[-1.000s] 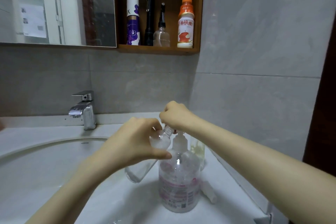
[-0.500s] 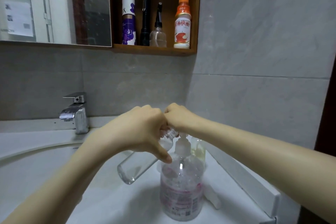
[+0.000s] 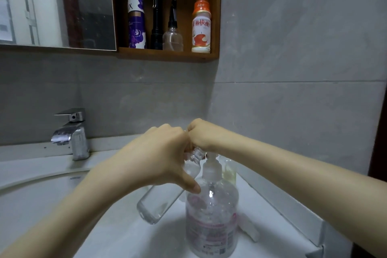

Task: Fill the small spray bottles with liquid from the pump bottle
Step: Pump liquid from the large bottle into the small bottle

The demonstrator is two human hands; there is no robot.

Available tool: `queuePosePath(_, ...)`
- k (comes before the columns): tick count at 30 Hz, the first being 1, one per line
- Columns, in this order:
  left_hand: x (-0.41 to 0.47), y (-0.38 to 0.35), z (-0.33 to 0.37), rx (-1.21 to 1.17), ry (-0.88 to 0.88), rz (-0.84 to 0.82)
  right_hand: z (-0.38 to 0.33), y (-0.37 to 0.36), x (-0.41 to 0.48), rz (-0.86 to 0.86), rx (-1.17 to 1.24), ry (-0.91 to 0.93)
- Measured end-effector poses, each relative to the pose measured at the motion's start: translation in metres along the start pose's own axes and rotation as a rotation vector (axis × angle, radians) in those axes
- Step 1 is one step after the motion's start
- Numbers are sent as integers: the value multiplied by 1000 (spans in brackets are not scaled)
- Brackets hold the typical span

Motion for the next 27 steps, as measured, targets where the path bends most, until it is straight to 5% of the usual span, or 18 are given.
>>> queuePosePath(19, 2, -2, 0, -155, -44, 5, -6, 10, -10, 56, 122, 34)
queuePosePath(27, 2, -7, -3, -158, -38, -8, -8, 7, -11, 44, -9, 33)
Point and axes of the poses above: each hand's wrist, its own x-axis towards the middle knuckle, its own y-axis out of the back of the hand, z = x × y, the point moved 10 cm from there along x, towards the middle knuckle, and after that the axes turned 5 degrees about x, right-handed, at the moved point
